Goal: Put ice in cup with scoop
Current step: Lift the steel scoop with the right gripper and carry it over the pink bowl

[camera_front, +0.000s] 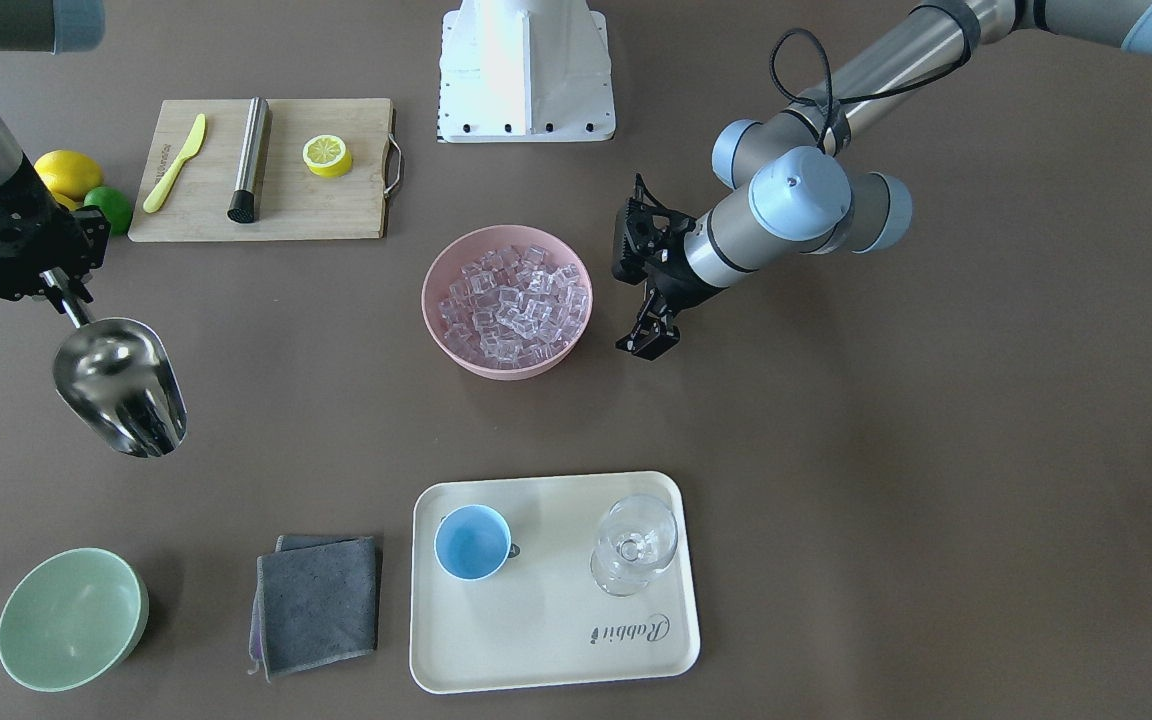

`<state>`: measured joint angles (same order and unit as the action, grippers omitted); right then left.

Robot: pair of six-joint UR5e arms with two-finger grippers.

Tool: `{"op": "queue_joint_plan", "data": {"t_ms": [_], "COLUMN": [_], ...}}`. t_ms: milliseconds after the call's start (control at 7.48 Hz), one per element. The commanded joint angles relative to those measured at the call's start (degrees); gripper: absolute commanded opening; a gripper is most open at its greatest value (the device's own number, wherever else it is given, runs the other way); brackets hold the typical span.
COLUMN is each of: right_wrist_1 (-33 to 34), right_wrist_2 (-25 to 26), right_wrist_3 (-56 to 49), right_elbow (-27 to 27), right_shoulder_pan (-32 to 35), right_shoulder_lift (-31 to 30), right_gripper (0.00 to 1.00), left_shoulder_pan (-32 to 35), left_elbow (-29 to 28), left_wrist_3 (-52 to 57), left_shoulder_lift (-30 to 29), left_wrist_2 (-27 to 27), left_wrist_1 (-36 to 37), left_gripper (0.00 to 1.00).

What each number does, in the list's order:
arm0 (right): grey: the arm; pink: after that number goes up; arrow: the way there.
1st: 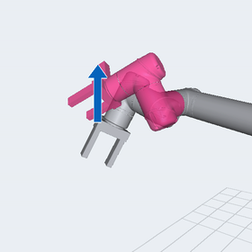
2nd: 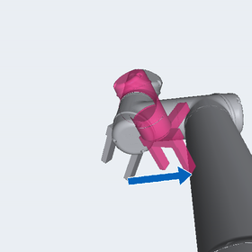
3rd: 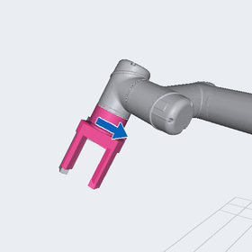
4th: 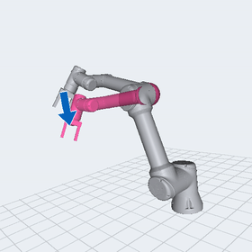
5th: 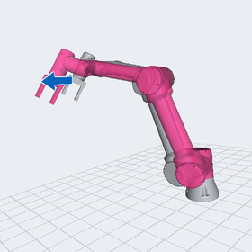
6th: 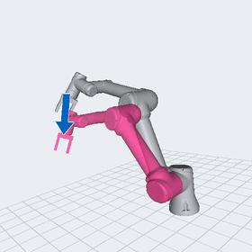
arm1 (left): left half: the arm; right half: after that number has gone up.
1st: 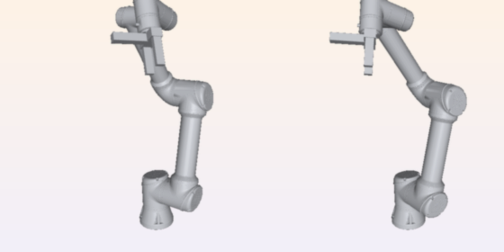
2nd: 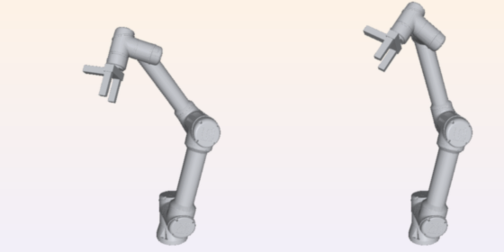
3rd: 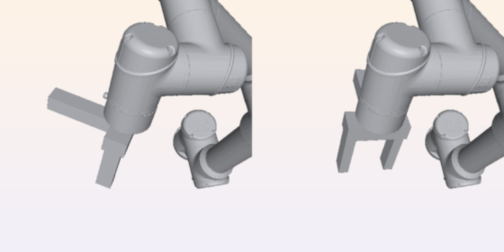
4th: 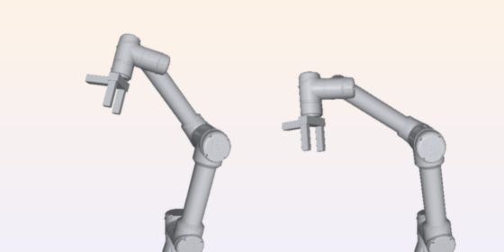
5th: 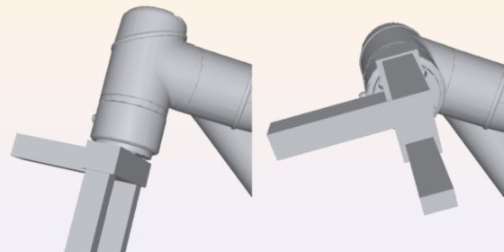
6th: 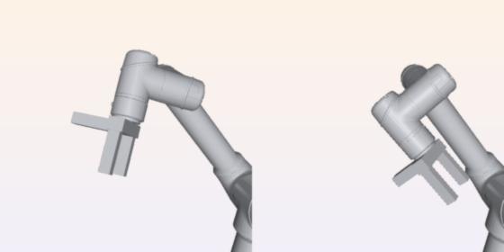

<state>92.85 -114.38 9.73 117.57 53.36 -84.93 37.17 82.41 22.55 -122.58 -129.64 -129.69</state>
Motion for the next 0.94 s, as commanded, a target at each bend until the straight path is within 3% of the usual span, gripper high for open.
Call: {"op": "queue_joint_plan", "data": {"t_ms": [0,267,401,535,802], "right_wrist_1": [14.27,32.94,38.14,44.98,54.85], "right_wrist_2": [0.03,0.29,1.17,4.13,4.60], "right_wrist_3": [-18.33,-33.23,-36.16,-37.06,-36.72], "right_elbow": [1.41,6.14,8.96,9.77,9.78], "right_shoulder_pan": [0.08,-0.36,-2.19,-5.42,-10.09], "right_shoulder_lift": [5.96,13.19,13.91,17.57,24.17], "right_gripper": [0.00,0.00,0.00,0.00,0.00], "left_shoulder_pan": [0.27,0.36,0.45,0.45,0.45], "left_elbow": [-0.06,-0.06,-0.06,-0.06,-0.06], "left_wrist_3": [-0.05,-0.05,-0.05,0.04,0.04], "left_shoulder_lift": [0.24,0.41,0.41,0.41,0.41], "left_wrist_2": [0.00,0.09,0.09,0.26,0.44], "left_wrist_1": [-0.21,-0.38,-0.38,-0.38,-0.91], "left_gripper": [0.98,0.98,0.98,0.98,0.98]}}
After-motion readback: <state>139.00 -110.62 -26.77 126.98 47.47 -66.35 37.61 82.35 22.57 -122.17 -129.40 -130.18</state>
